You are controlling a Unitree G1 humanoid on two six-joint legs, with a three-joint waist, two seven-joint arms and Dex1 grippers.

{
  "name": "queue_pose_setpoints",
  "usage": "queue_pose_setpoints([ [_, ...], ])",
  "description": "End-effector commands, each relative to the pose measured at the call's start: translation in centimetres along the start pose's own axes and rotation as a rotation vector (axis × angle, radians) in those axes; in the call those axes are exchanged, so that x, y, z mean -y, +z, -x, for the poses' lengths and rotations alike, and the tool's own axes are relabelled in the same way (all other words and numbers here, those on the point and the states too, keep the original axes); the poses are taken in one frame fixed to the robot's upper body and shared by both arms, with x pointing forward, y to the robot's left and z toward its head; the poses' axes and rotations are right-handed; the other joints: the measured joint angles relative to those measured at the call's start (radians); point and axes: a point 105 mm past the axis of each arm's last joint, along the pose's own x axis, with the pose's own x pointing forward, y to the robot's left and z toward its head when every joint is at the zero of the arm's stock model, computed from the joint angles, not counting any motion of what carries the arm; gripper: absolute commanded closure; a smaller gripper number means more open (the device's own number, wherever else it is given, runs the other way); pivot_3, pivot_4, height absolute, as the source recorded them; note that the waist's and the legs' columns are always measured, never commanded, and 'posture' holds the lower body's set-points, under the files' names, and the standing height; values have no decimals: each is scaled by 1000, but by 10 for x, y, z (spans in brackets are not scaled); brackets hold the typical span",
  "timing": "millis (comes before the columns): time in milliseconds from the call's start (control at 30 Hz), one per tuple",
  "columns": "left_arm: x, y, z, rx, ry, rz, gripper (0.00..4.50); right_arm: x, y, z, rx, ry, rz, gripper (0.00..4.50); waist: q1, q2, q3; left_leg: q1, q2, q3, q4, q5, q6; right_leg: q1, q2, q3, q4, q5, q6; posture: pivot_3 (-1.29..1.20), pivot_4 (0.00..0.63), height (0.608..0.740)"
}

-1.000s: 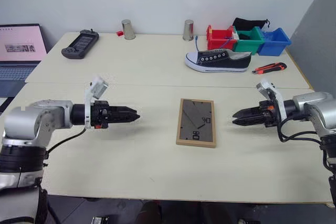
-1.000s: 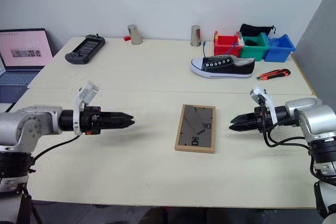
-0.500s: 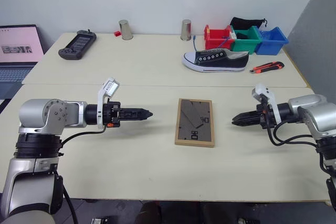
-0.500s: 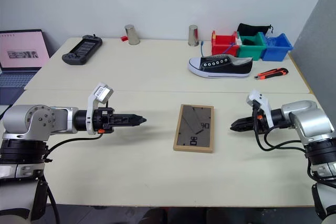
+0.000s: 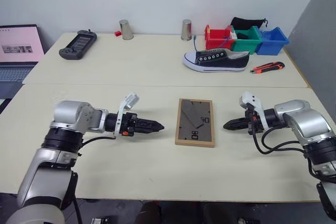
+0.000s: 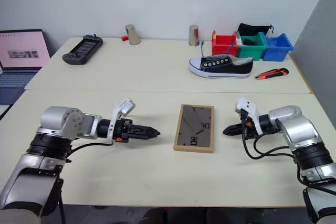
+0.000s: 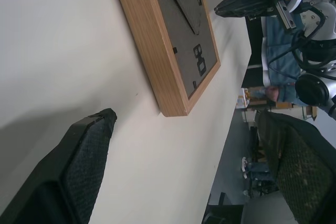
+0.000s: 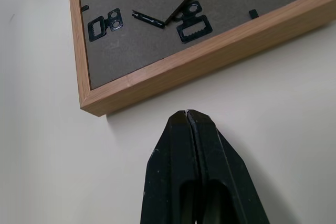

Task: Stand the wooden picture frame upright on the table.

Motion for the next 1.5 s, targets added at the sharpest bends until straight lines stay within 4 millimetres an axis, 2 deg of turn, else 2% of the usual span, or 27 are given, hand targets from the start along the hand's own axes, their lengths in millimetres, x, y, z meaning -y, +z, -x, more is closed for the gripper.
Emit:
queue_pose_setpoints([
  [33, -7, -1, -14, -14, 25, -25, 0, -4, 1, -4, -15, -3, 69, 4486, 0, 0, 0, 0, 0, 0, 0, 0, 0, 0, 0, 0, 0, 0, 0, 0, 150, 740],
  [133, -8, -1, -28, 0, -11, 0, 0, -4, -3, -11, -27, -23, 95, 4486, 1, 0, 0, 0, 0, 0, 0, 0, 0, 0, 0, 0, 0, 0, 0, 0, 150, 740],
  [333, -8, 0, -45, 9, -37, 31, 0, -1, -2, -24, -31, -52, 144, 4486, 4, 0, -1, 0, -1, 0, 1, 0, 0, 1, -1, 0, 0, 0, 0, 0, 150, 740],
  [733, -3, -10, -62, -45, -64, 17, 0, -13, 29, -55, 54, -16, 182, 4486, 4, 0, -1, 1, -1, 0, 1, 0, 0, 2, -1, 0, 0, 0, 0, 0, 150, 740],
  [1133, -2, -7, -59, -8, -68, 24, 0, -12, 18, -52, 31, -22, 173, 4486, 4, 1, -1, 1, -1, 0, 1, 0, 0, 2, -1, 0, 0, 0, 0, 0, 150, 740],
  [1400, -24, -5, -58, 66, -20, 126, 0, -6, -15, -39, -106, -69, 255, 4486, 6, 2, -5, 2, -1, -1, 1, 0, 0, 3, -1, 0, 0, 0, 0, 0, 150, 740],
  [1500, -33, -4, -58, 85, 6, 134, 0, -5, -15, -34, -104, -71, 254, 4486, 11, 2, -8, 6, -2, -1, 1, 0, 0, 8, -1, 0, -1, 0, 0, 0, 150, 740],
])
